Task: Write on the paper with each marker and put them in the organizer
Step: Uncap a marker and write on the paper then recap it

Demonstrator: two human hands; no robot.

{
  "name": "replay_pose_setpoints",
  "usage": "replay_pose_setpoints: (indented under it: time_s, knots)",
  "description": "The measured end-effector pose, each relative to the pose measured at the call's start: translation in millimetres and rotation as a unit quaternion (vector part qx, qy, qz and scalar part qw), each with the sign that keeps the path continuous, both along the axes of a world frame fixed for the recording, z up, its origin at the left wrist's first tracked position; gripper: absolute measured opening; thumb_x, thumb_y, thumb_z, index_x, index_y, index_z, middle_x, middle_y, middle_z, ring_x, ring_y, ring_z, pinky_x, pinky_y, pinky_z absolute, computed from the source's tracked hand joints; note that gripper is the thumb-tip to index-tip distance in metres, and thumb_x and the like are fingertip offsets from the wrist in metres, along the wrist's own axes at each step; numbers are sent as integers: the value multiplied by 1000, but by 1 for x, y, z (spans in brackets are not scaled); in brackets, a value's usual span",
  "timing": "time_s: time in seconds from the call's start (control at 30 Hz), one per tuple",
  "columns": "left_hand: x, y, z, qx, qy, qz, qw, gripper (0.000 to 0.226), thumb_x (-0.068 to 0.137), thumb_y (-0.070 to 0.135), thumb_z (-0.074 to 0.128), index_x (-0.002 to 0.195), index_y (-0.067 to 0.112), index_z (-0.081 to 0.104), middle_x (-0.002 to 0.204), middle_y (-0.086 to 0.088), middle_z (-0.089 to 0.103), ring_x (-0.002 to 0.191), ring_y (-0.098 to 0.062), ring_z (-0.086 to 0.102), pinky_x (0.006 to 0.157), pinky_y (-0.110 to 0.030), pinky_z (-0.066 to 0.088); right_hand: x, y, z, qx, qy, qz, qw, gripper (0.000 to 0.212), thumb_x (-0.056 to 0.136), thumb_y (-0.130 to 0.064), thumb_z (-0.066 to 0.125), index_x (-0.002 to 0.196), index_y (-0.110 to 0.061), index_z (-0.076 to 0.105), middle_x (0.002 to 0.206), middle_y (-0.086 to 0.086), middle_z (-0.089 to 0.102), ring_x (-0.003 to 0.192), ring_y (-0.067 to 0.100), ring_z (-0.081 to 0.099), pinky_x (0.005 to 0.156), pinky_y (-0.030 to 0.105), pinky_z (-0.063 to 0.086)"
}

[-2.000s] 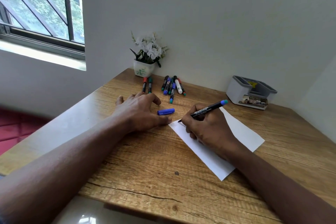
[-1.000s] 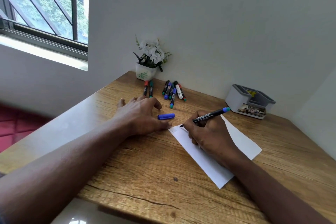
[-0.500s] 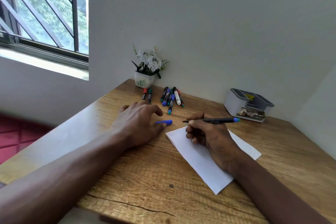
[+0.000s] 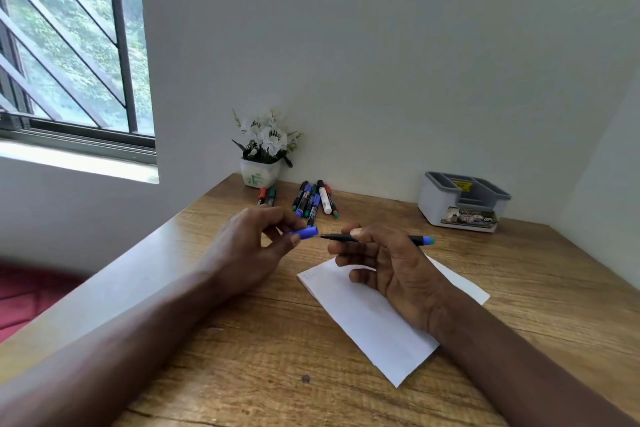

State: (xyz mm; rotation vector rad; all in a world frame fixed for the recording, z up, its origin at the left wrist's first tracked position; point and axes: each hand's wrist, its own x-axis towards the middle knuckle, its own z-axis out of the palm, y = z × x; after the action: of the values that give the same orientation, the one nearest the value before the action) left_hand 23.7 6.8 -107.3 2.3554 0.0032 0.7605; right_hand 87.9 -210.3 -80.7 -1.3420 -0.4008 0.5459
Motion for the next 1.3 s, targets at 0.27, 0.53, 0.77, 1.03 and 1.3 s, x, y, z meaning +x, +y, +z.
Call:
replay_pose_setpoints:
  time_s: [0.27,0.53,0.77,1.03,1.3]
  knots:
    - [-1,0,1,4,-7,-32,999,15,90,33,74,102,42,74,97,24,72,90,1,65,76,-34,53,-3,0,-1,3,-20,-2,1000,16,98,-14,55,101,-9,70,101,18,78,79,17,72,64,27,55]
    - [-1,-1,0,5,-20,-42,999,16,90,32,74,102,42,73,99,23,70,91,-2,65,78,-37,55,-2,1,-4,15,-33,-26,999,15,97,-13,57,96,-9,72,99,20,78,80,19,70,66,29,53]
    - [-4,-5,3,14,-9,-111,994,14,92,31,72,102,40,74,99,20,73,93,-5,67,75,-33,56,-2,1,-6,-39,-129,-6,991,9,91,-16,72,92,-7,71,90,17,78,73,16,68,62,28,52]
    - [-4,-8,2,-45,-15,-177,983,11,93,28,70,102,28,76,92,5,75,86,-20,70,77,-48,57,-2,3,-7,-10,-216,-21,976,19,78,-25,79,79,-7,75,76,18,75,58,16,61,55,28,46]
    - [-1,-12,1,0,-23,-145,989,17,92,44,67,98,30,74,81,6,72,73,-12,66,65,-42,53,-2,7,-4,-44,-243,-5,969,12,95,-22,68,91,-14,75,76,15,76,59,18,64,55,28,49]
